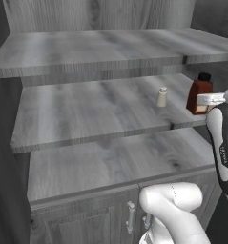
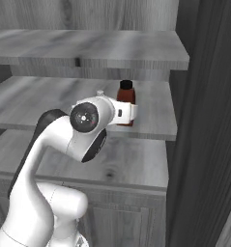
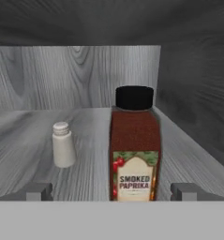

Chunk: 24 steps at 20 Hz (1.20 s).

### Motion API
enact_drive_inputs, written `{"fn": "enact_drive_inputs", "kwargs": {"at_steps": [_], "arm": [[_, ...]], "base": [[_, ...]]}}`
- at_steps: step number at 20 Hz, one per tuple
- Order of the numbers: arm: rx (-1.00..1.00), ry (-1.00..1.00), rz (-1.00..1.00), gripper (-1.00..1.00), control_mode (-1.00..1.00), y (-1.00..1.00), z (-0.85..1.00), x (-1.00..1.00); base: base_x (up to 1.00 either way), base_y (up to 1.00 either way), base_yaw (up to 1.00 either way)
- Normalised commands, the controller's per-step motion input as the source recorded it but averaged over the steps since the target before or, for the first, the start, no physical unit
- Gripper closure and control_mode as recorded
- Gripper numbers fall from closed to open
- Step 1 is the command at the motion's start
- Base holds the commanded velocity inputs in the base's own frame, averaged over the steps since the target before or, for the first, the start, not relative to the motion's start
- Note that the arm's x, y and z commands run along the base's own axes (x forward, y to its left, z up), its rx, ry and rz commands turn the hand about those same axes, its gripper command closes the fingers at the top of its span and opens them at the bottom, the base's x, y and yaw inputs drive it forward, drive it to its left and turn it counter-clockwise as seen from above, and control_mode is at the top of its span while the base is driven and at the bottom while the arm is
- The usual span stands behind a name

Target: Collect the paprika, mayonnaise, and shaker from the cabinet and place them next to the stove.

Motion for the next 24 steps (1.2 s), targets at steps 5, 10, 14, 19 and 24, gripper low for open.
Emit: {"fn": "enact_drive_inputs", "kwargs": {"at_steps": [5, 10, 14, 19, 24], "arm": [[0.00, 0.00, 0.03, -1.00, -1.00, -0.12, 0.00, 0.18], [0.00, 0.00, 0.00, -1.00, -1.00, -0.05, 0.00, 0.16], [-0.01, 0.00, 0.00, -1.00, -1.00, -0.01, 0.00, 0.18], [-0.02, 0.00, 0.00, -1.00, -1.00, -0.01, 0.00, 0.18], [-0.01, 0.00, 0.00, -1.00, -1.00, -0.27, 0.00, 0.20]], "base": [[0.00, 0.00, 0.00], [0.00, 0.00, 0.00], [0.00, 0.00, 0.00], [0.00, 0.00, 0.00], [0.00, 0.00, 0.00]]}}
